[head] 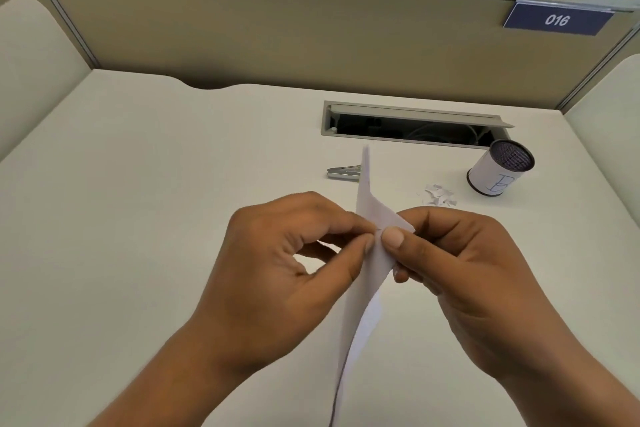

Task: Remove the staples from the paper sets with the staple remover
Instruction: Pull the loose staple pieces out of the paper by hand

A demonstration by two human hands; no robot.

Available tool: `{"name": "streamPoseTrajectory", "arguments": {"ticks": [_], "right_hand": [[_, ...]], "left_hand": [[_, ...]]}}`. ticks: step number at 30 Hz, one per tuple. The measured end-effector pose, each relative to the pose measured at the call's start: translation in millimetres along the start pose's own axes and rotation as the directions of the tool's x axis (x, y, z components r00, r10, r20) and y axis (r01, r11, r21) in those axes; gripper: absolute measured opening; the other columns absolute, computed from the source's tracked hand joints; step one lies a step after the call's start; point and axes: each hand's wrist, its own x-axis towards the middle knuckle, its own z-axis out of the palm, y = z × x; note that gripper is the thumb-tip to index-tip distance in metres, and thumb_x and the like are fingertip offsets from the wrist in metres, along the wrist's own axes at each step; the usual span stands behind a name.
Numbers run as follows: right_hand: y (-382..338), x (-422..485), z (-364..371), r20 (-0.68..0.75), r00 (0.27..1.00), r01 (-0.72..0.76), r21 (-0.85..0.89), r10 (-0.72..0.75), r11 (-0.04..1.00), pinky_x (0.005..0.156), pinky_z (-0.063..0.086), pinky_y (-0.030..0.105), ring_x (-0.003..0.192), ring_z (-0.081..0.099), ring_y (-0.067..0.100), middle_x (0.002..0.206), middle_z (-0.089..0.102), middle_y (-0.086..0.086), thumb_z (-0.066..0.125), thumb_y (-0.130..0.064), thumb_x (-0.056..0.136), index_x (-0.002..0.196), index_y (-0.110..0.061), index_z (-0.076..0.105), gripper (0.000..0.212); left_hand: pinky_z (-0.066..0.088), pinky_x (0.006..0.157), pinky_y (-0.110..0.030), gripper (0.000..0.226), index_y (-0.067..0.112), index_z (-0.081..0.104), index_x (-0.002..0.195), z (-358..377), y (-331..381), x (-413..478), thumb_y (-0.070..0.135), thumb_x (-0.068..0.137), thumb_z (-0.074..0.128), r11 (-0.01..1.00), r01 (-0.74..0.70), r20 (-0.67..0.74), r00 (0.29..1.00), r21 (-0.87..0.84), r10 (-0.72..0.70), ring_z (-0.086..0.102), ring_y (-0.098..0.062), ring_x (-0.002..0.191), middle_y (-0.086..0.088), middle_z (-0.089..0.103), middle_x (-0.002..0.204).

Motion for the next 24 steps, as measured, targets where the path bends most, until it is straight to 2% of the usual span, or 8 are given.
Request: {"name": "streamPoseTrajectory", "arguments": {"ticks": [4,8,10,12,16,17,21,24], "right_hand": [[-0.7,0.1,0.2,0.006,1.000,0.014,0.003,-0.014,1.000,0.053,0.041,0.010,0.055,0.054,0.003,0.058,0.067,-0.003,0.064,-0.022,0.079,0.072,-0.013,0.078,0.018],[3.3,0.0,-2.7,0.043,0.999,0.001,0.032,-0.003,0.999,0.057,0.042,0.013,0.057,0.050,0.008,0.060,0.065,-0.005,0.065,-0.021,0.081,0.073,-0.011,0.076,0.017],[5.9,1.2,-4.3,0.070,0.997,0.017,0.041,-0.020,0.999,0.060,0.044,0.017,0.061,0.049,0.012,0.064,0.065,-0.005,0.073,-0.031,0.080,0.076,-0.010,0.075,0.021],[7.2,2.4,-5.1,0.101,0.994,0.032,0.041,-0.036,0.999,0.062,0.044,0.016,0.063,0.049,0.012,0.066,0.064,-0.003,0.075,-0.044,0.076,0.078,-0.009,0.074,0.035],[5.5,4.7,-3.5,0.097,0.995,0.033,0.067,-0.039,0.997,0.059,0.043,0.013,0.059,0.048,0.008,0.062,0.063,-0.005,0.068,-0.023,0.082,0.075,-0.011,0.075,0.016],[5.6,5.2,-3.3,0.104,0.994,0.037,0.067,-0.044,0.997,0.060,0.043,0.013,0.060,0.049,0.009,0.063,0.064,-0.005,0.070,-0.026,0.082,0.076,-0.011,0.075,0.017],[8.9,8.4,-1.3,0.102,0.994,0.036,0.066,-0.043,0.997,0.067,0.046,0.027,0.070,0.053,0.021,0.074,0.066,0.013,0.076,-0.052,0.073,0.086,-0.005,0.074,0.049],[7.8,9.9,-1.6,0.100,0.994,0.028,0.107,-0.038,0.994,0.069,0.047,0.033,0.071,0.052,0.028,0.075,0.064,0.020,0.077,-0.052,0.072,0.085,-0.004,0.073,0.049]], "left_hand": [[0.056,0.063,-0.015,0.010,0.015,0.078,0.085,-1.8,2.5,4.2,0.008,0.081,0.072,1.000,0.012,0.027,1.000,0.011,-0.012,0.068,-0.004,0.073,0.009,0.073,0.079],[0.054,0.060,-0.018,0.006,0.011,0.075,0.082,-4.0,4.6,6.3,0.008,0.083,0.071,0.986,-0.103,0.058,0.994,0.131,0.097,0.063,-0.005,0.068,0.005,0.070,0.075],[0.051,0.057,-0.021,0.007,0.010,0.074,0.082,-6.1,3.7,7.6,0.009,0.086,0.069,0.966,-0.170,0.099,0.983,0.195,0.153,0.059,-0.006,0.066,0.003,0.068,0.073],[0.047,0.056,-0.022,0.010,0.010,0.071,0.080,-8.3,2.3,9.8,0.011,0.089,0.066,0.940,-0.223,0.143,0.971,0.259,0.190,0.055,-0.010,0.064,0.002,0.064,0.072],[0.036,0.057,-0.018,0.012,0.009,0.064,0.078,-8.0,1.9,16.8,0.013,0.090,0.062,0.893,-0.295,0.206,0.950,0.340,0.235,0.041,-0.009,0.064,0.006,0.052,0.073],[0.034,0.058,-0.017,0.012,0.009,0.063,0.078,-7.3,1.6,18.6,0.014,0.089,0.061,0.887,-0.306,0.216,0.946,0.347,0.242,0.037,-0.006,0.065,0.006,0.050,0.073],[0.028,0.060,-0.012,0.013,0.009,0.060,0.077,-4.3,-0.3,23.0,0.016,0.088,0.060,0.880,-0.306,0.206,0.947,0.364,0.245,0.029,-0.004,0.067,0.007,0.044,0.074],[0.033,0.059,-0.012,0.013,0.009,0.062,0.077,-3.9,-2.3,22.7,0.014,0.088,0.061,0.887,-0.295,0.140,0.955,0.356,0.261,0.035,-0.005,0.063,0.004,0.051,0.071]]}}
